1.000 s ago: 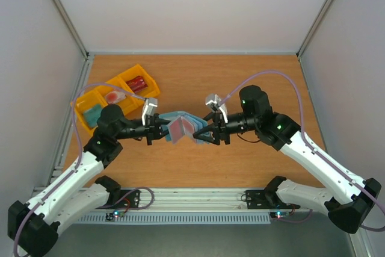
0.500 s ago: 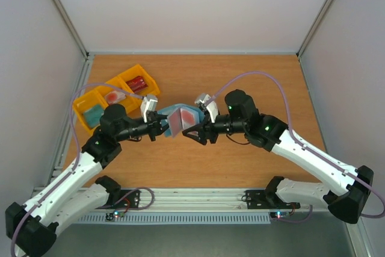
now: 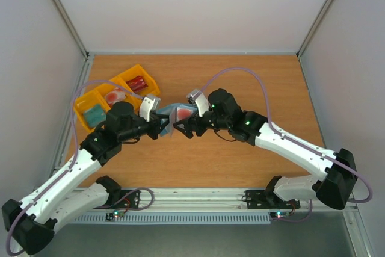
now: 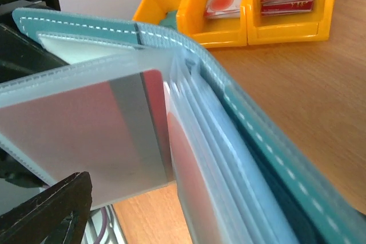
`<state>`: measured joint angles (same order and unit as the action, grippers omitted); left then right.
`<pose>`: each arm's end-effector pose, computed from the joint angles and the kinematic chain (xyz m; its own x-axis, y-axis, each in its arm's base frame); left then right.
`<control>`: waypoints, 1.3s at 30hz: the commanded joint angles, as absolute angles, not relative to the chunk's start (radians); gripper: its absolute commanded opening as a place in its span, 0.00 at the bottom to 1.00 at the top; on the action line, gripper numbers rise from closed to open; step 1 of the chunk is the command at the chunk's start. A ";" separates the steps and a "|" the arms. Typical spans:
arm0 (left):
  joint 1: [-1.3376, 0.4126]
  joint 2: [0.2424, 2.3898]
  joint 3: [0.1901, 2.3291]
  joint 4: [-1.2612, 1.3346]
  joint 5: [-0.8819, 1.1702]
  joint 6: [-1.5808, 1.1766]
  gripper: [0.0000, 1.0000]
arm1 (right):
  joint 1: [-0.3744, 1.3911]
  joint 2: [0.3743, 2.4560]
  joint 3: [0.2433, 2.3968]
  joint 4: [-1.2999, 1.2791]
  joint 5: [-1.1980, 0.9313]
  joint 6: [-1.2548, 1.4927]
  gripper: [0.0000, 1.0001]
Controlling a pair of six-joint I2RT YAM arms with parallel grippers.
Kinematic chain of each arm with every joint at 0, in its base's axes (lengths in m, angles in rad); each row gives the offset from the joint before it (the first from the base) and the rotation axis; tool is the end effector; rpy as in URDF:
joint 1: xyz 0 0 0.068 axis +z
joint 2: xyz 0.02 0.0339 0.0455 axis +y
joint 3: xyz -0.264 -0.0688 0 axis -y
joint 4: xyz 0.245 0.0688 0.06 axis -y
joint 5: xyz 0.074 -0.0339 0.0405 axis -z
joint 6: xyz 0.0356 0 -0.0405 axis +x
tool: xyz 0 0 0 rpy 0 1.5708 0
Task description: Take the credit cards out of the card holder
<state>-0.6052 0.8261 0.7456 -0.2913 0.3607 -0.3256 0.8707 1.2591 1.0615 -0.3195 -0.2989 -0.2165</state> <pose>0.1492 -0.1185 0.3087 -0.5398 0.0095 -0.8417 0.6650 0.6179 -0.4195 0.1756 0.2247 0.3221 -0.1187 -0.4595 -0.8802 -0.9433 0.3289 -0.0446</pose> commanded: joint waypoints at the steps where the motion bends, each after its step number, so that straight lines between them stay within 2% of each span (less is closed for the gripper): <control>1: -0.612 0.843 0.769 -0.268 0.327 -0.304 0.00 | 0.879 1.288 1.098 -0.259 -0.299 -0.196 0.88; 4: -0.612 0.847 0.769 -0.252 0.339 -0.318 0.00 | 0.879 1.266 1.091 -0.274 -0.302 -0.227 0.82; 8: -0.612 0.854 0.763 -0.252 0.322 -0.310 0.00 | 0.877 1.212 1.061 -0.310 -0.375 -0.289 0.92; 11: -0.612 0.856 0.758 -0.252 0.324 -0.303 0.00 | 0.877 1.173 1.017 -0.288 -0.432 -0.311 0.92; 13: -0.612 0.856 0.757 -0.245 0.334 -0.307 0.00 | 0.876 1.165 1.004 -0.268 -0.399 -0.290 0.86; 15: -0.612 0.855 0.755 -0.238 0.338 -0.316 0.00 | 0.876 1.172 1.012 -0.257 -0.372 -0.282 0.71; 19: -0.612 0.845 0.755 -0.234 0.352 -0.323 0.00 | 0.875 1.167 1.017 -0.243 -0.365 -0.298 0.51; 21: -0.613 0.842 0.751 -0.231 0.356 -0.324 0.00 | 0.873 1.150 1.008 -0.246 -0.385 -0.313 0.49; 25: -0.612 0.836 0.744 -0.222 0.359 -0.319 0.00 | 0.861 1.112 1.001 -0.314 -0.420 -0.357 0.52; 27: -0.612 0.836 0.741 -0.209 0.373 -0.319 0.00 | 0.858 1.108 1.001 -0.345 -0.359 -0.356 0.37; 29: -0.612 0.836 0.738 -0.190 0.394 -0.320 0.00 | 0.856 1.107 0.997 -0.336 -0.303 -0.333 0.31; 39: -0.612 0.840 0.740 -0.158 0.435 -0.338 0.00 | 0.857 1.186 1.042 -0.323 -0.254 -0.283 0.30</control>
